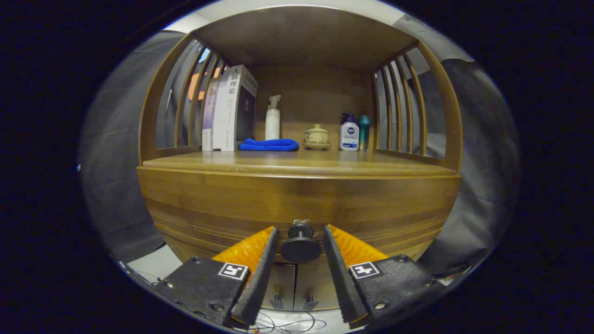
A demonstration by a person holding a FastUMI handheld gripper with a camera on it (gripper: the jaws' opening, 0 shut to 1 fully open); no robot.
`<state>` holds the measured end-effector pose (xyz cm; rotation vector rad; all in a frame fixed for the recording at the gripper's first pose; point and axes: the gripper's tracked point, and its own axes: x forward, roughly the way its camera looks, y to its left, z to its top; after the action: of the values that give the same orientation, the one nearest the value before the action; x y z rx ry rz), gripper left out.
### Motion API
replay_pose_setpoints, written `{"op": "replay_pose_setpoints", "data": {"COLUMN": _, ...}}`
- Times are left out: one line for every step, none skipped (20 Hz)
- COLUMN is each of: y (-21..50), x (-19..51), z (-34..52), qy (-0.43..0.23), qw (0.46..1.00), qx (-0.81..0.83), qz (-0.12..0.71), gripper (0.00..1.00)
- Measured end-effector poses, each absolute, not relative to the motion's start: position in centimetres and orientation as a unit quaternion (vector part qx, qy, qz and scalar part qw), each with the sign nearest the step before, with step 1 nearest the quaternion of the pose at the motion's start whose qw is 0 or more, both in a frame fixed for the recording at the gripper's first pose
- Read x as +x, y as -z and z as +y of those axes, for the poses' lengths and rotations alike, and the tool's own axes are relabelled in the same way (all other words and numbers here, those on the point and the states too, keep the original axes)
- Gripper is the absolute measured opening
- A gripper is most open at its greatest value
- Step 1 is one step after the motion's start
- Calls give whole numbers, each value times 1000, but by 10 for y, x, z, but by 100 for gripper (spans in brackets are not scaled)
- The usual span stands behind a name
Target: Pull open the drawer, take out the items inside it, and place them on the countertop above the cabinet.
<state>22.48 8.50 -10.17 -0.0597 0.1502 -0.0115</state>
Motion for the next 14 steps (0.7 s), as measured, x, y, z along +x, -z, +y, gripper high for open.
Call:
{"op": "replay_pose_setpoints", "data": {"y": 103, "x": 226, "z": 86, "qy": 9, "qw": 997, "qx": -29, "qz": 78, "gripper": 62}}
{"op": "replay_pose_setpoints", "data": {"y": 102, "x": 227, "z": 84, "qy": 13, "qw": 997, "qx": -27, "qz": 76, "gripper": 59}}
{"op": "replay_pose_setpoints", "data": {"y": 103, "x": 229, "z": 84, "qy": 14, "qw": 997, "qx": -25, "qz": 75, "gripper": 55}}
{"op": "replay_pose_setpoints", "data": {"y": 103, "x": 228, "z": 82, "qy": 17, "qw": 997, "qx": -27, "qz": 74, "gripper": 52}}
{"op": "replay_pose_setpoints", "data": {"y": 103, "x": 228, "z": 79, "qy": 22, "qw": 997, "qx": -23, "qz": 71, "gripper": 51}}
{"op": "replay_pose_setpoints", "data": {"y": 102, "x": 228, "z": 81, "qy": 26, "qw": 997, "qx": -17, "qz": 70, "gripper": 49}}
{"op": "replay_pose_setpoints", "data": {"y": 102, "x": 227, "z": 81, "qy": 28, "qw": 997, "qx": -17, "qz": 73, "gripper": 47}}
{"op": "replay_pose_setpoints", "data": {"y": 102, "x": 227, "z": 81, "qy": 29, "qw": 997, "qx": -17, "qz": 73, "gripper": 46}}
{"op": "replay_pose_setpoints", "data": {"y": 102, "x": 227, "z": 81, "qy": 28, "qw": 997, "qx": -15, "qz": 74, "gripper": 46}}
{"op": "replay_pose_setpoints", "data": {"y": 103, "x": 227, "z": 82, "qy": 26, "qw": 997, "qx": -15, "qz": 74, "gripper": 45}}
{"op": "replay_pose_setpoints", "data": {"y": 102, "x": 226, "z": 82, "qy": 23, "qw": 997, "qx": -15, "qz": 75, "gripper": 44}}
{"op": "replay_pose_setpoints", "data": {"y": 103, "x": 227, "z": 81, "qy": 20, "qw": 997, "qx": -15, "qz": 76, "gripper": 43}}
{"op": "replay_pose_setpoints", "data": {"y": 103, "x": 227, "z": 82, "qy": 17, "qw": 997, "qx": -14, "qz": 77, "gripper": 41}}
{"op": "replay_pose_setpoints", "data": {"y": 102, "x": 227, "z": 82, "qy": 15, "qw": 997, "qx": -14, "qz": 78, "gripper": 41}}
